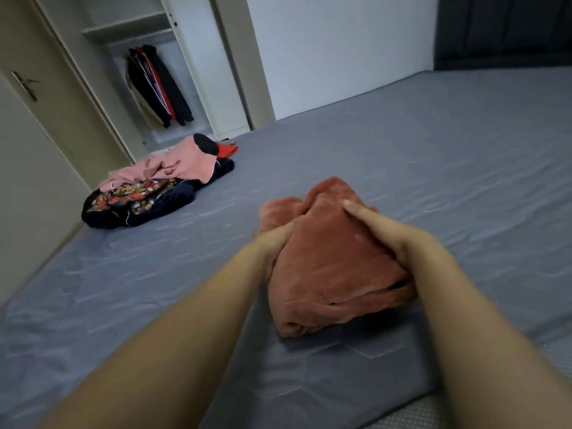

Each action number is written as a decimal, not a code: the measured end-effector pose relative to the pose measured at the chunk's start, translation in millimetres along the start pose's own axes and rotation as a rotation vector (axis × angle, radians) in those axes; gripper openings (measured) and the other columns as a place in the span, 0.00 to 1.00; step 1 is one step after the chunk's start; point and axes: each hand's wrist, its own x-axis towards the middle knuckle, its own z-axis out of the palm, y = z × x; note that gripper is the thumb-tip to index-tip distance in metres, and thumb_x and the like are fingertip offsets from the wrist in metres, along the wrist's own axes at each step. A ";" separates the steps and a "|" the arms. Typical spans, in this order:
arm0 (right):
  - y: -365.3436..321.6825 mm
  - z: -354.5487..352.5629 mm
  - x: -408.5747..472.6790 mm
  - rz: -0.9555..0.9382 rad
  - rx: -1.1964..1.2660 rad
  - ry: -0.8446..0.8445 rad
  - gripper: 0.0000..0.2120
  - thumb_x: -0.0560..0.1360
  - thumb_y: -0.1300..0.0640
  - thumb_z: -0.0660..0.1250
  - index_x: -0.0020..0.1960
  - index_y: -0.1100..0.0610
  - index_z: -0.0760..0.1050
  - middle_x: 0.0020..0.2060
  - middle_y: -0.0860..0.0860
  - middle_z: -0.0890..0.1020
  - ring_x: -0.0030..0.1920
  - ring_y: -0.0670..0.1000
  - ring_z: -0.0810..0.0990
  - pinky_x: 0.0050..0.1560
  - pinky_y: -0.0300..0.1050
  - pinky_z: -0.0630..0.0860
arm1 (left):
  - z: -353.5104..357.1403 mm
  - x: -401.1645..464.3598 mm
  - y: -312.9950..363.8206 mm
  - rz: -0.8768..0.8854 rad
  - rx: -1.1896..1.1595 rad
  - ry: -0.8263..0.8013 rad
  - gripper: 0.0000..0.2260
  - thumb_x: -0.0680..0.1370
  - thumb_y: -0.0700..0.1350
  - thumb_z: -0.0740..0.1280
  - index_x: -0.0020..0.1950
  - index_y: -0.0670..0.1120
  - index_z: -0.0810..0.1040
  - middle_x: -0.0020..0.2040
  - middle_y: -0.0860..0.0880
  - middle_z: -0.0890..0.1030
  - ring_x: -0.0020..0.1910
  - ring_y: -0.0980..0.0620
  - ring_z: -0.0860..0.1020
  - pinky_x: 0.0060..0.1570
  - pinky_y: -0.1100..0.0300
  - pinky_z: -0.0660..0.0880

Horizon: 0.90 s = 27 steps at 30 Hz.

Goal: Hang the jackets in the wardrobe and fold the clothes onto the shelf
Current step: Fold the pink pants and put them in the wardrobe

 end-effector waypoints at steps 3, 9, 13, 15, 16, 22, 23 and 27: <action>7.7 3.9 4.0 0.004 0.089 -0.038 0.31 0.64 0.37 0.75 0.60 0.55 0.79 0.48 0.59 0.85 0.48 0.59 0.85 0.53 0.57 0.80 | -7.3 5.6 1.2 0.090 -0.071 0.029 0.50 0.60 0.58 0.82 0.75 0.45 0.64 0.66 0.40 0.76 0.59 0.39 0.79 0.59 0.40 0.76; -41.0 80.2 -14.8 0.054 0.309 -0.141 0.11 0.63 0.53 0.71 0.42 0.59 0.83 0.38 0.57 0.84 0.37 0.55 0.83 0.37 0.45 0.80 | -101.5 -27.1 71.9 0.119 -0.075 -0.142 0.27 0.69 0.63 0.74 0.62 0.49 0.80 0.55 0.45 0.84 0.53 0.46 0.83 0.55 0.52 0.79; -162.0 159.2 -49.9 0.012 0.296 -0.190 0.11 0.61 0.58 0.69 0.42 0.58 0.84 0.40 0.57 0.83 0.39 0.56 0.82 0.42 0.45 0.80 | -196.0 -93.1 176.6 0.014 -0.085 -0.061 0.19 0.71 0.63 0.72 0.53 0.50 0.84 0.49 0.46 0.86 0.44 0.50 0.85 0.43 0.58 0.78; -238.9 195.9 -77.1 -0.023 0.243 -0.197 0.11 0.61 0.61 0.68 0.43 0.59 0.82 0.42 0.58 0.81 0.41 0.56 0.80 0.45 0.46 0.76 | -243.7 -141.9 242.3 0.015 -0.074 0.001 0.14 0.71 0.58 0.72 0.48 0.49 0.85 0.47 0.45 0.86 0.41 0.49 0.85 0.40 0.58 0.79; -281.9 213.0 -93.6 -0.047 0.213 -0.201 0.12 0.60 0.61 0.67 0.43 0.60 0.80 0.41 0.58 0.80 0.40 0.56 0.79 0.44 0.46 0.75 | -267.2 -169.4 279.1 0.025 -0.060 0.033 0.12 0.70 0.56 0.73 0.46 0.49 0.87 0.46 0.46 0.86 0.40 0.49 0.85 0.40 0.58 0.80; -540.8 327.0 -216.9 -0.109 0.091 -0.382 0.27 0.62 0.54 0.72 0.61 0.55 0.75 0.49 0.56 0.84 0.45 0.54 0.85 0.40 0.45 0.80 | -400.3 -370.1 495.8 0.195 -0.118 0.148 0.21 0.69 0.52 0.74 0.61 0.50 0.82 0.59 0.44 0.82 0.61 0.44 0.79 0.65 0.46 0.73; -566.2 343.9 -235.2 -0.105 0.093 -0.422 0.29 0.64 0.48 0.75 0.63 0.49 0.73 0.52 0.55 0.84 0.48 0.54 0.85 0.40 0.46 0.81 | -413.4 -392.1 513.1 0.221 -0.169 0.127 0.19 0.71 0.50 0.73 0.61 0.48 0.82 0.60 0.42 0.82 0.61 0.44 0.79 0.66 0.46 0.72; -652.0 436.9 -294.2 -0.077 0.128 -0.522 0.32 0.64 0.43 0.76 0.65 0.48 0.72 0.55 0.55 0.84 0.53 0.57 0.84 0.45 0.50 0.82 | -499.5 -481.5 569.2 0.304 -0.292 0.183 0.17 0.73 0.47 0.71 0.62 0.46 0.81 0.63 0.39 0.79 0.55 0.45 0.80 0.63 0.49 0.74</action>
